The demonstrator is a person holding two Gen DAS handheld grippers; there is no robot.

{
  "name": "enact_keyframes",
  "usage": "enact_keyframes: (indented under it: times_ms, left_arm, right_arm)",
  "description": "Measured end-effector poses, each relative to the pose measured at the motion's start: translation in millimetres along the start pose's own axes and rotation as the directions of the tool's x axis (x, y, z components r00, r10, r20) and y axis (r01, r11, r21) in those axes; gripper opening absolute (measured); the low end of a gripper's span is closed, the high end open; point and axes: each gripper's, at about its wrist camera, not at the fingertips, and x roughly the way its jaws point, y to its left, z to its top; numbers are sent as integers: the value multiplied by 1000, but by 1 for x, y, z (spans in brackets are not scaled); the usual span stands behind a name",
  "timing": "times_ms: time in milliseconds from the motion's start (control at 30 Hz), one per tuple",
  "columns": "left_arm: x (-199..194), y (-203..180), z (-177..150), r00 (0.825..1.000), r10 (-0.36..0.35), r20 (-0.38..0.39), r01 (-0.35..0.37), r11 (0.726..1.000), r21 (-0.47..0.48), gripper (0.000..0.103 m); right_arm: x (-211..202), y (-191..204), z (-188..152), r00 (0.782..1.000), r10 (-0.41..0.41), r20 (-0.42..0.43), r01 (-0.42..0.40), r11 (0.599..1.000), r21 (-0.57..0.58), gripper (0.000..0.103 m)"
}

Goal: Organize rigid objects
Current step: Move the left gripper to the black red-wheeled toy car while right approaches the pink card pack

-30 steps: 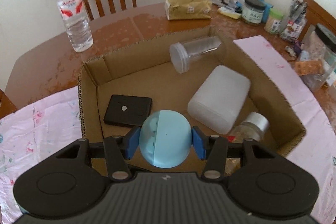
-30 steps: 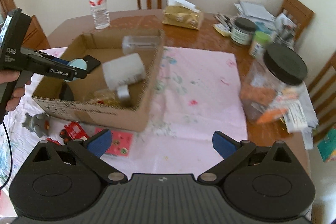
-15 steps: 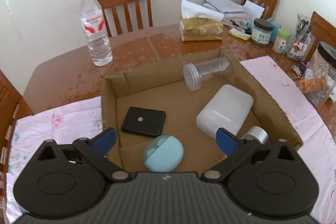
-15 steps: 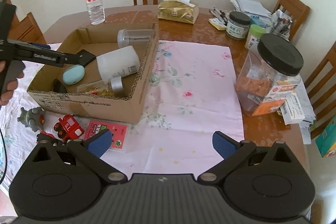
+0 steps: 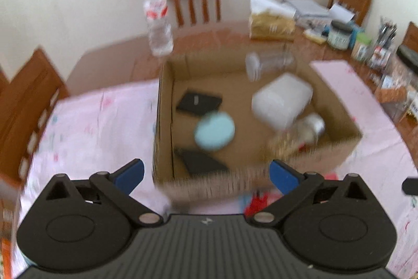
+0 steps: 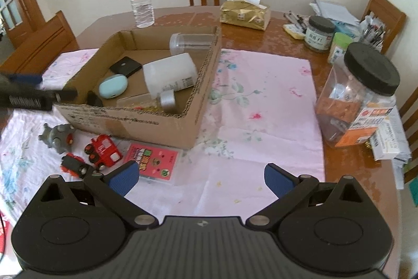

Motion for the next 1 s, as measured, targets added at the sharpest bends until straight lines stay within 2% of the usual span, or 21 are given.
enact_keyframes:
  times_ms: [233,500,733,800,1000]
  left_arm:
    - [22,-4,-39,993,85,-82,-91,993,-71,102]
    - [5,-6,-63,991,66,-113,-77,992,-96,102]
    - [-9,-15,-80,992,41,-119,-49,997,-66,102]
    - [-8,-17,-83,989,62,-135,-68,997,-40,102]
    - [-11,4,-91,988,69,-140,-84,991,-106,102]
  right_arm:
    - [3,-5,-12,998,60,-21,-59,998,21,103]
    - [5,-6,-15,996,79,-34,-79,997,13,103]
    - [12,-5,-16,993,102,-53,-102,995,2,103]
    - [15,-3,-17,992,109,-65,-109,994,-2,103]
    - [20,4,-19,991,108,-83,-109,994,-12,103]
